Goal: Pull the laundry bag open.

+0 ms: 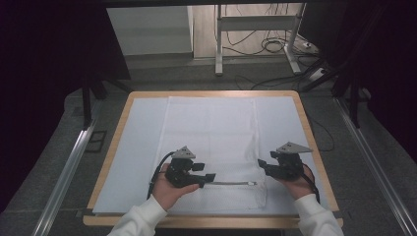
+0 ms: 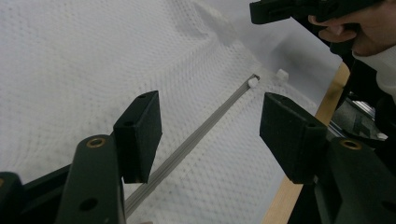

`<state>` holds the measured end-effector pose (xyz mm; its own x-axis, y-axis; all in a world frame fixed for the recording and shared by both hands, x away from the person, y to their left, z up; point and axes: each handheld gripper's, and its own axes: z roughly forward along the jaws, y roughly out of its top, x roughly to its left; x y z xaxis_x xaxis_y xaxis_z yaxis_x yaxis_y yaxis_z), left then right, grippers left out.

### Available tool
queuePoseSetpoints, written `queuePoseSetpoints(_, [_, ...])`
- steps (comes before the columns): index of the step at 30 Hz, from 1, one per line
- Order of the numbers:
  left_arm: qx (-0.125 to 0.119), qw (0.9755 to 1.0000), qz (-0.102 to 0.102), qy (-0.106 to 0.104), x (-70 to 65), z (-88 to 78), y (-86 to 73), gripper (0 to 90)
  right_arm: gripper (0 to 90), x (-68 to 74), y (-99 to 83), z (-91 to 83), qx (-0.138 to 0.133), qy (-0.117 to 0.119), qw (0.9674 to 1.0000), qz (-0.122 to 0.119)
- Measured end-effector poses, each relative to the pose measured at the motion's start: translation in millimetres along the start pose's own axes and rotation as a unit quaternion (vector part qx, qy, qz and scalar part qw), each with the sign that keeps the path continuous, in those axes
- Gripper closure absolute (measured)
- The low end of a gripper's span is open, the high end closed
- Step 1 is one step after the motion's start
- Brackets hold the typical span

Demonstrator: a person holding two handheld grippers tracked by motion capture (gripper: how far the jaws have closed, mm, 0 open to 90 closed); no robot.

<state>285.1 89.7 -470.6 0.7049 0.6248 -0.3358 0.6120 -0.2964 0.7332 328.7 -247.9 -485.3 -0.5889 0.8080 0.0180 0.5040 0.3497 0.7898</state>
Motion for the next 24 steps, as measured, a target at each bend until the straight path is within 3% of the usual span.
queuePoseSetpoints(6, [0.007,0.9999,0.001,-0.015,-3.7,10.0,4.6,39.9,38.2,-3.0,-0.7,-0.8,0.0,-0.006,1.0,0.004])
queuePoseSetpoints(15, [0.026,0.9994,0.01,-0.02,-10.1,26.9,6.2,42.2,38.2,-5.4,-2.4,-3.5,-0.004,-0.017,0.9998,0.006])
queuePoseSetpoints(24, [0.035,0.9993,0.009,-0.007,-12.3,39.2,4.6,45.2,37.9,-6.2,-4.5,-2.3,0.001,-0.023,0.9997,0.002])
